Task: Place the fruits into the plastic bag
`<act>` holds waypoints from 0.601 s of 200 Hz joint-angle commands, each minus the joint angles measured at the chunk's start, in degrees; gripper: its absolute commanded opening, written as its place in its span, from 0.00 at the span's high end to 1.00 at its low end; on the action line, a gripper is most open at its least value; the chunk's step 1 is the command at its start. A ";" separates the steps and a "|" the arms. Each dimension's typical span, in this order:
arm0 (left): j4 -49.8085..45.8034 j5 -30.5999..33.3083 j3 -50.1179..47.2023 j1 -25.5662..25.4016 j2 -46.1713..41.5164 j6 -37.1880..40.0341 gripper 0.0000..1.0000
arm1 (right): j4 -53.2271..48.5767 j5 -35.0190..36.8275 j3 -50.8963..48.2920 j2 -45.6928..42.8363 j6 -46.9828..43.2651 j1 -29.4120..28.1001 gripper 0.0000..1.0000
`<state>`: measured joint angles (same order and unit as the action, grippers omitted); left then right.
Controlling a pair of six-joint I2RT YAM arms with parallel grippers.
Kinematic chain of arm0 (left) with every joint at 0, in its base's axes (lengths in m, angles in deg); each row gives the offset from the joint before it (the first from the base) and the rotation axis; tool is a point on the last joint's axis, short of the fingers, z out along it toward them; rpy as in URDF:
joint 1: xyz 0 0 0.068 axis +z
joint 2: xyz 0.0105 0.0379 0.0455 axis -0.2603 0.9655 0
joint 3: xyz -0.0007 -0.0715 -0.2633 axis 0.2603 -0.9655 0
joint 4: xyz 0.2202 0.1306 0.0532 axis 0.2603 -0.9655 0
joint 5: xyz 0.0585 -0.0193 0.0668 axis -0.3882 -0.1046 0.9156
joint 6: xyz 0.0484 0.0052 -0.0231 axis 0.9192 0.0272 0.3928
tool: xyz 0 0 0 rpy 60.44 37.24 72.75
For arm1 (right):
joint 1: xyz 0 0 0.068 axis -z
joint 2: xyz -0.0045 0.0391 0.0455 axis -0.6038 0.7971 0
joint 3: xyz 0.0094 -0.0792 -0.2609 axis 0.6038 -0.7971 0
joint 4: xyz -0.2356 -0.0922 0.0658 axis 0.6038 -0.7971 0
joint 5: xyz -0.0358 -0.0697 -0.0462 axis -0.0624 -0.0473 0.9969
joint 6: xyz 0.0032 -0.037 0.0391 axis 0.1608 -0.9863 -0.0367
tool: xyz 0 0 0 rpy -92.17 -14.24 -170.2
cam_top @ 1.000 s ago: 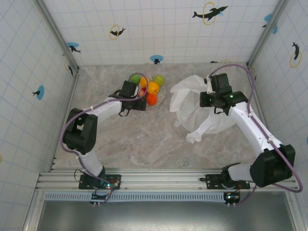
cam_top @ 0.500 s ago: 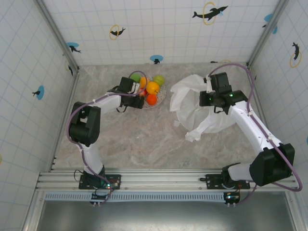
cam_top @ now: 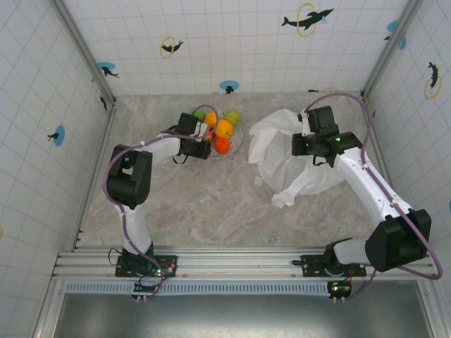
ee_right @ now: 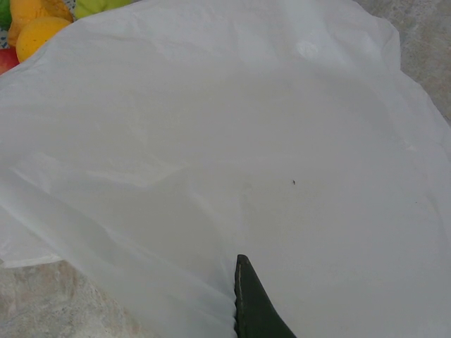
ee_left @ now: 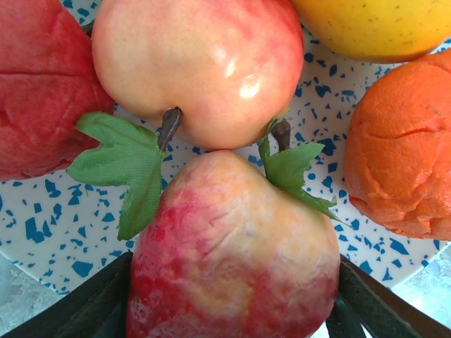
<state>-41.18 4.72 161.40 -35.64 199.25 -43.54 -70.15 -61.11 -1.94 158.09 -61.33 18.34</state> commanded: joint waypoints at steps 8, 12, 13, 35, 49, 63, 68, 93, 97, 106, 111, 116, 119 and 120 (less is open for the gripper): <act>-0.75 -1.30 -0.13 0.21 -2.20 -1.25 0.42 | -1.73 0.55 2.19 -0.24 0.09 -0.45 1.00; -0.54 -1.30 -0.74 0.25 -3.10 -1.86 0.43 | -1.79 0.55 2.24 -0.32 0.09 -0.44 1.00; -0.50 -1.26 -0.94 0.25 -3.39 -2.06 0.43 | -1.80 0.56 2.29 -0.33 0.13 -0.44 1.00; 3.41 -3.45 -8.40 0.12 -10.88 -7.11 0.48 | -2.29 0.59 2.91 -0.50 0.43 -0.49 1.00; 7.46 -5.53 -15.34 0.12 -17.83 -10.67 0.50 | -3.02 -0.37 3.31 -0.59 0.44 -0.38 1.00; 12.01 -8.31 -23.99 -0.48 -25.90 -13.95 0.51 | -3.75 -1.40 3.44 -0.81 0.35 -0.18 1.00; 13.36 -9.23 -26.58 -0.87 -28.77 -14.84 0.51 | -3.90 -1.99 3.45 -0.93 0.32 -0.05 1.00; 18.81 -13.00 -36.60 -8.30 -41.83 -18.18 0.53 | -3.61 -6.10 3.79 -1.43 1.68 1.54 1.00; 19.22 -12.99 -37.46 -10.11 -43.27 -18.02 0.53 | -3.80 -6.77 4.26 -1.26 2.03 1.70 1.00; 20.01 -11.98 -38.80 -14.54 -46.10 -17.81 0.53 | -5.00 -8.19 5.86 -0.37 2.67 1.90 1.00; 20.66 -11.29 -39.28 -17.23 -47.21 -17.56 0.54 | -5.86 -8.94 6.90 0.13 2.93 1.87 1.00; 21.32 -10.79 -39.60 -19.65 -47.84 -17.19 0.54 | -6.85 -9.75 8.04 0.64 3.13 1.93 1.00; 21.73 -10.40 -39.62 -21.01 -48.10 -16.97 0.54 | -7.35 -10.14 8.59 0.98 3.24 1.88 1.00; 21.84 -10.25 -39.62 -21.45 -48.12 -16.91 0.54 | -7.57 -10.24 8.85 1.07 3.29 1.90 1.00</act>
<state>-25.77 -4.44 123.72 -48.21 154.64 -58.84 -74.21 -66.08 0.59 158.12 -59.88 19.87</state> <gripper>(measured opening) 0.604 0.044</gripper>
